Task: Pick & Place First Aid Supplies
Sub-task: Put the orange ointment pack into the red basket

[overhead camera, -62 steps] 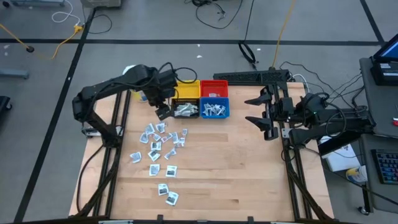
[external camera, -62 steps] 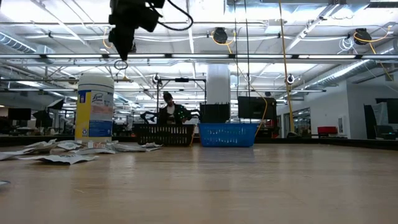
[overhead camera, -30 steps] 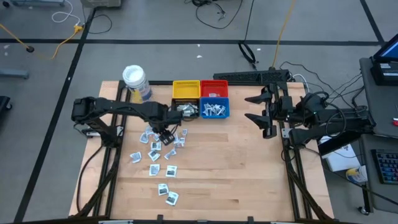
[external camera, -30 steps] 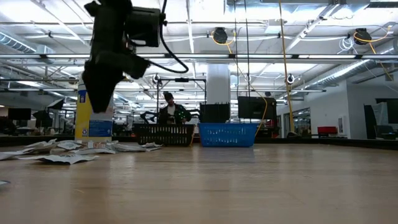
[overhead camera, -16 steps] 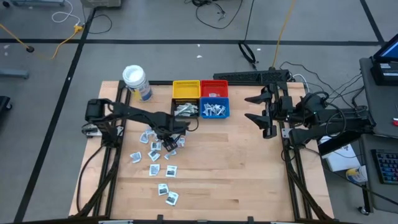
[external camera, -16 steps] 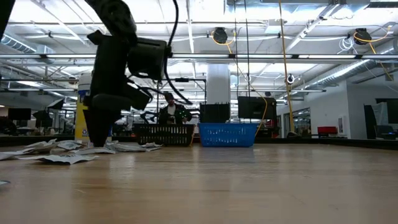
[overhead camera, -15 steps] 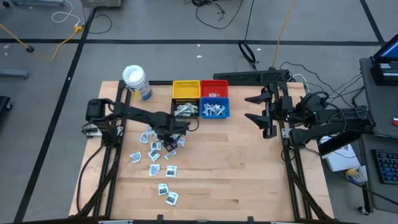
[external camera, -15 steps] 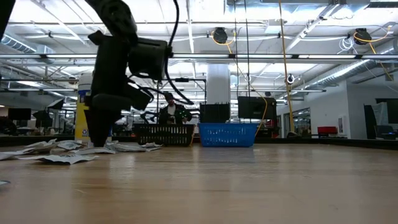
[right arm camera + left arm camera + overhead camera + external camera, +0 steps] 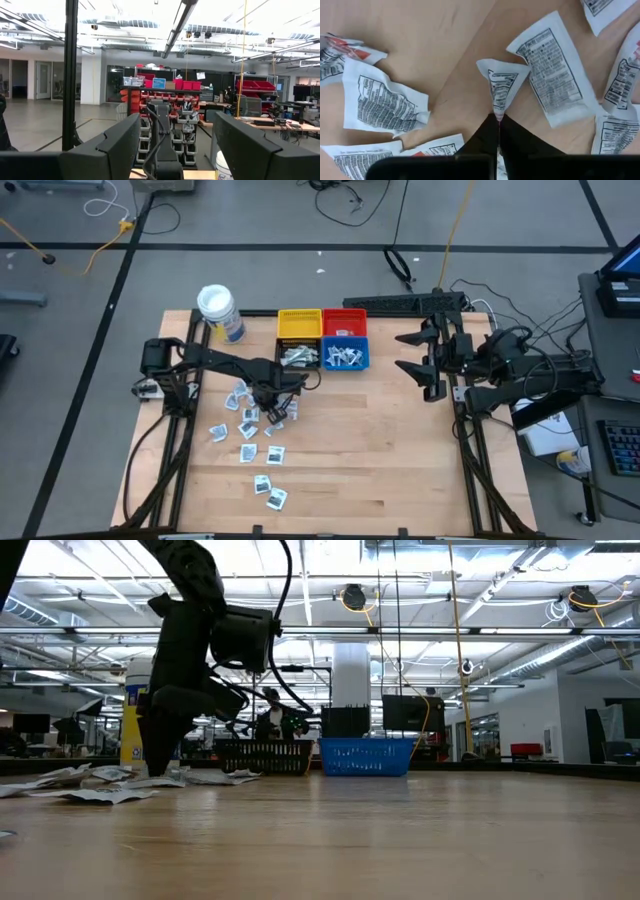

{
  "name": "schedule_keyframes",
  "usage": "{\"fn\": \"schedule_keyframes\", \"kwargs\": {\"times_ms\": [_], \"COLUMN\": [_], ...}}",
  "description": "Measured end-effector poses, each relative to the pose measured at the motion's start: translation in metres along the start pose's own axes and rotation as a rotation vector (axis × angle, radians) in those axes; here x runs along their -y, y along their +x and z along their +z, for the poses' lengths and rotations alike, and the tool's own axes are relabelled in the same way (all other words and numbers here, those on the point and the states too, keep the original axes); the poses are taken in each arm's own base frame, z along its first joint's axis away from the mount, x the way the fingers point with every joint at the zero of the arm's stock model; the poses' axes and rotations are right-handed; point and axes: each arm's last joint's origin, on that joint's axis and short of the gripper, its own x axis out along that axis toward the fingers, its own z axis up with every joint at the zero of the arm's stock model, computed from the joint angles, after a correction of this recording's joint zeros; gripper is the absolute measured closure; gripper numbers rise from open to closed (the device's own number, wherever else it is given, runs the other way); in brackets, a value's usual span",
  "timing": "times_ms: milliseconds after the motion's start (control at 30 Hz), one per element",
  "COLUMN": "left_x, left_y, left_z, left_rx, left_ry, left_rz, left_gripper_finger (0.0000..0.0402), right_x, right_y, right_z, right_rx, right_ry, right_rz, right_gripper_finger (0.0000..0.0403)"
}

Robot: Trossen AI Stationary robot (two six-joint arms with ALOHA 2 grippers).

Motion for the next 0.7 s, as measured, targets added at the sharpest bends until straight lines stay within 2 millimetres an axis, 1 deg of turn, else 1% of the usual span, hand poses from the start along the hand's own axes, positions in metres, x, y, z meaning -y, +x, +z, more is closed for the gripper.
{"fn": "schedule_keyframes", "kwargs": {"times_ms": [67,133,200,267,333,467,567,700], "left_x": [-0.002,-0.005,-0.012,-0.016,-0.022,-0.034,-0.041,-0.045], "left_y": [-0.007,-0.016,-0.033,-0.056,-0.073,-0.112,-0.135,-0.169], "left_z": [-0.002,-0.004,-0.009,-0.012,-0.016,-0.029,-0.038,-0.049], "left_rx": [0.003,0.018,0.059,0.152,0.238,0.455,0.609,0.883], "left_ry": [-0.003,-0.007,-0.024,-0.012,-0.001,0.009,0.015,0.038], "left_rz": [-0.005,-0.009,-0.035,-0.09,-0.129,-0.235,-0.303,-0.406], "left_gripper_finger": [0.0393,0.0397,0.0397,0.0399,0.0399,0.04,0.04,0.0401], "right_x": [0.0,0.001,0.004,0.006,0.008,0.013,0.019,0.027], "right_y": [0.0,0.002,0.005,0.009,0.013,0.022,0.027,0.032], "right_z": [0.0,-0.003,-0.006,-0.011,-0.016,-0.027,-0.034,-0.042], "right_rx": [-0.001,-0.011,-0.023,-0.041,-0.063,-0.103,-0.124,-0.137], "right_ry": [0.018,0.092,0.164,0.171,0.158,0.165,0.19,0.258], "right_rz": [-0.006,-0.058,-0.123,-0.149,-0.149,-0.159,-0.166,-0.196], "right_gripper_finger": [0.0156,0.0156,0.0156,0.0156,0.0156,0.0156,0.0156,0.0156]}}
